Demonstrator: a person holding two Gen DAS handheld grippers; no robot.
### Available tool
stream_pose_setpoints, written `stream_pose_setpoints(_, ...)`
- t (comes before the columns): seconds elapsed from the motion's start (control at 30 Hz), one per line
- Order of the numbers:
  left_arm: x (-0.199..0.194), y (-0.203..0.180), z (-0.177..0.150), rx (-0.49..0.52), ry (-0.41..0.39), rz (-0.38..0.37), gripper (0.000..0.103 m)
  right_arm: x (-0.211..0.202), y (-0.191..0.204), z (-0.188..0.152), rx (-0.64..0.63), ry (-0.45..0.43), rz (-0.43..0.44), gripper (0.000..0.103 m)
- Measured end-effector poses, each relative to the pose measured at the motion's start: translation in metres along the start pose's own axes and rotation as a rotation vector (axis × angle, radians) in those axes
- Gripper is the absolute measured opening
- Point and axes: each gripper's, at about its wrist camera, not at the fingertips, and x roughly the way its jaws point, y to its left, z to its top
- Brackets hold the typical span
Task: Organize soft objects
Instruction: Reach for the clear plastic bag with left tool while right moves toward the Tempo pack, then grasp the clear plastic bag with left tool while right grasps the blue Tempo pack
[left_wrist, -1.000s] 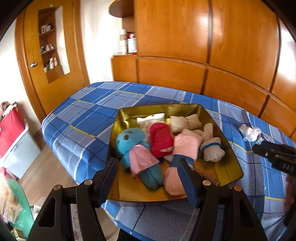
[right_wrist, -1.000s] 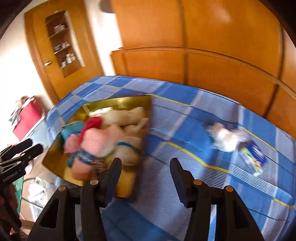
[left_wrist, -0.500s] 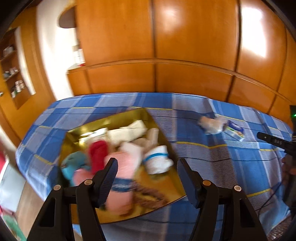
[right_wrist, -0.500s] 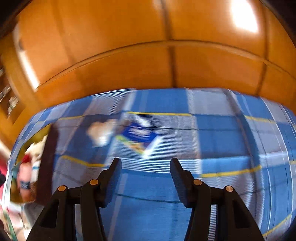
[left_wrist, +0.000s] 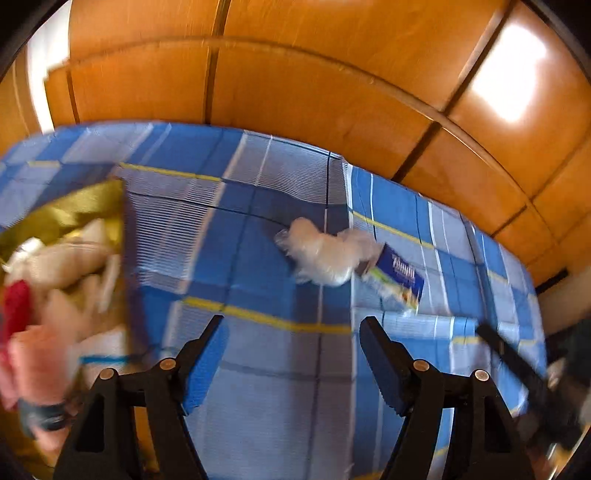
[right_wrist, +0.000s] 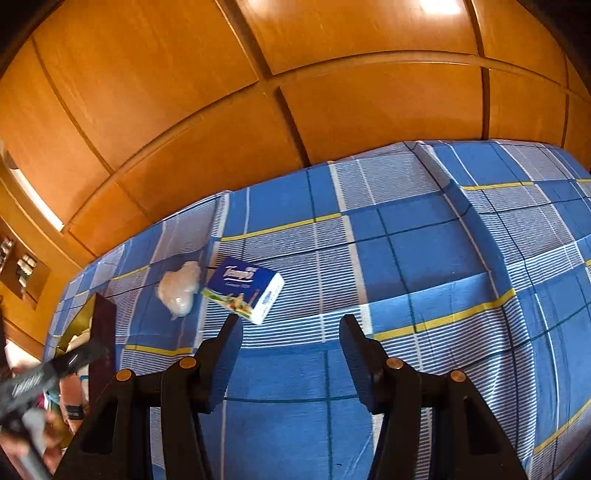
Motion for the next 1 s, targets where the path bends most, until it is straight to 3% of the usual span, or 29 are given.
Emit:
stream_pose_setpoints(0.3, 0.072, -0.010, 0.047, -0.167, 0.088, -0.047, 0.074, -0.006, 0.003, 0.003, 0.019, -0.012, 0.055, 0.055)
stream_pose_setpoints(0.5, 0.112, -0.010, 0.059, -0.221, 0.117, -0.013, 0.077, -0.005, 0.003, 0.004, 0.036, -0.002, 0.080, 0.055)
stream_pose_setpoints(0.53, 0.114, -0.011, 0.060, -0.218, 0.109, -0.014, 0.076, -0.005, 0.002, 0.004, 0.037, 0.002, 0.080, 0.055)
stream_pose_setpoints(0.6, 0.115, -0.016, 0.061, -0.189, 0.088, -0.003, 0.055, -0.004, 0.002, 0.004, 0.041, 0.006, 0.081, 0.055)
stream_pose_setpoints(0.67, 0.116, -0.020, 0.061, -0.147, 0.097, 0.006, 0.047, -0.004, 0.003, 0.003, 0.041, 0.009, 0.085, 0.055)
stream_pose_setpoints(0.83, 0.102, -0.021, 0.051, -0.057, 0.085, 0.006, 0.042, -0.005, 0.002, 0.002, 0.039, 0.000, 0.074, 0.055)
stream_pose_setpoints(1.0, 0.060, -0.024, 0.018, 0.065, 0.073, -0.058, 0.043, -0.004, -0.001, 0.002, 0.041, 0.000, 0.058, 0.055)
